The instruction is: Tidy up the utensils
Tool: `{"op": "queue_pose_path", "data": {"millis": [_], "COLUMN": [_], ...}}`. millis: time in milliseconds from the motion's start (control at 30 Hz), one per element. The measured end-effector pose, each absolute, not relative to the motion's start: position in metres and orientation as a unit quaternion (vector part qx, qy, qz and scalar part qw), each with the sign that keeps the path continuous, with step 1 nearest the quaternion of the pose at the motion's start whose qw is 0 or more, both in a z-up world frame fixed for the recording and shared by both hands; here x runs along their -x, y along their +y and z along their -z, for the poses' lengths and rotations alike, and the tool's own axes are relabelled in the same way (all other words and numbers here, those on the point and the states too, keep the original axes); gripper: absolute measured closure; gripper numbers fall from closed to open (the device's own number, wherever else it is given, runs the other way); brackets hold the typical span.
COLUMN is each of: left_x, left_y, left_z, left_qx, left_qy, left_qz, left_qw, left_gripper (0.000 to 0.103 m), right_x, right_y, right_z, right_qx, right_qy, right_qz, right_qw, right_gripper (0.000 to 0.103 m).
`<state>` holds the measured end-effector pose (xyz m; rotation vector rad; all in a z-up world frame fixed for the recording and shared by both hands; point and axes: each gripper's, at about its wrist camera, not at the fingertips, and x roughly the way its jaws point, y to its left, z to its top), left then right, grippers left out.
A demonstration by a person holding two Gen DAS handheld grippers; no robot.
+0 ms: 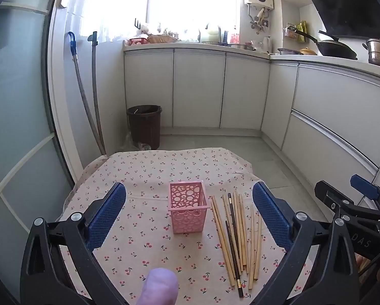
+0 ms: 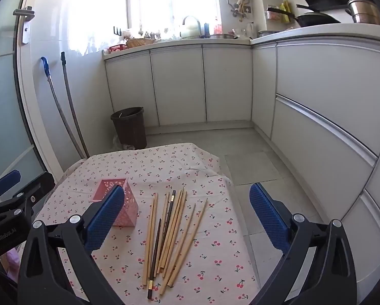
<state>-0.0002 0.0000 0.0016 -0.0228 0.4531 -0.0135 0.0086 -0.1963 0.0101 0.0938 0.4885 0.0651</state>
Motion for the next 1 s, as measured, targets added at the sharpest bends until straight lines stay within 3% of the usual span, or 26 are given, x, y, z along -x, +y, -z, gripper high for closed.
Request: {"op": "queue_pose_path", "data": {"millis": [1000], "left_x": [-0.0029], "left_y": [-0.0032], "left_z": [0.0045], "left_qx": [0.007], "left_qy": [0.233], "left_qz": [0.006], "left_qw": [0.972], "left_gripper": [0.007], "right_x": [-0.0111], "right_y": [-0.1962], "right_z": [-0.0037], "right_qx": [-0.052], "right_qy": [0.252], "right_qz": [-0.039], "right_qw": [0.966], "right_gripper": [0.007]}}
